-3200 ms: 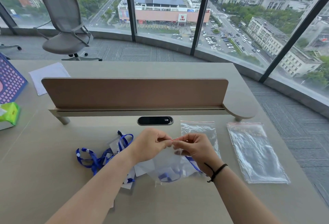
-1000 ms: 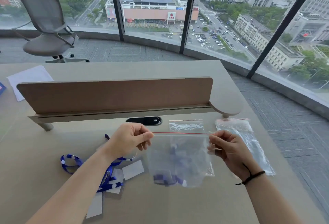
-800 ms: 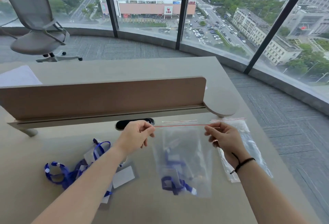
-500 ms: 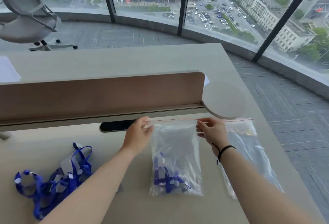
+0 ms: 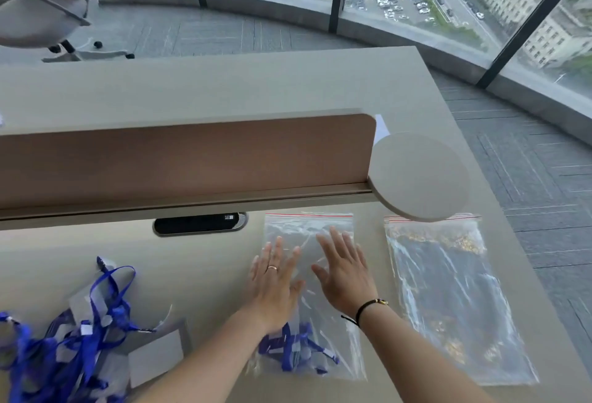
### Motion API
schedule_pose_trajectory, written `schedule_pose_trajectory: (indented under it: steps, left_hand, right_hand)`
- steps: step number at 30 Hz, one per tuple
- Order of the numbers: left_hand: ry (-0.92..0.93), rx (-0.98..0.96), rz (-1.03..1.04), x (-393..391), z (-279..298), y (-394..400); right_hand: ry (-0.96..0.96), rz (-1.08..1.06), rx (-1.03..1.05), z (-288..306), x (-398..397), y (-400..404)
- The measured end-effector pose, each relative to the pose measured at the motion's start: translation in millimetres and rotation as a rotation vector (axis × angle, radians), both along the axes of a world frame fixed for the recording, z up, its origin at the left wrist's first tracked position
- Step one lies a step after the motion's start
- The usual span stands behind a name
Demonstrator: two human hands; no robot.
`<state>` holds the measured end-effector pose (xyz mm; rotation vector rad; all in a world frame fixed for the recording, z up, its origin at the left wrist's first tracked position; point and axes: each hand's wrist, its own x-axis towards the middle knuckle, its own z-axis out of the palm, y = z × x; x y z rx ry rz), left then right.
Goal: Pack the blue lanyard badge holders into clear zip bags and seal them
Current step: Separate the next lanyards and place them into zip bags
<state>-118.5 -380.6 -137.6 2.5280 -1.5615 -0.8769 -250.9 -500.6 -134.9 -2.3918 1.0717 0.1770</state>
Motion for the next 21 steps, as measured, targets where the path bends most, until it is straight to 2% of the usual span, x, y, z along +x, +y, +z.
schedule_pose_trajectory:
  steps: [5, 11, 15, 21]
  left_hand:
    - [-0.066, 0.011, 0.021, -0.1, -5.5, 3.3]
    - [0.064, -0.041, 0.085, -2.1, 7.6, 7.7]
    - [0.123, -0.138, 0.146, 4.9, 30.9, 30.6]
    - [0.086, -0.222, 0.240, 39.6, 43.8, 102.4]
  right_hand:
    - [0.046, 0.048, -0.019, -6.9, 2.5, -2.3]
    - [0.093, 0.047, -0.059, 2.1, 2.9, -3.2]
    - [0.014, 0.034, -0.095, 23.7, 14.3, 16.4]
    - [-0.090, 0.115, 0.008, 49.1, 64.3, 87.1]
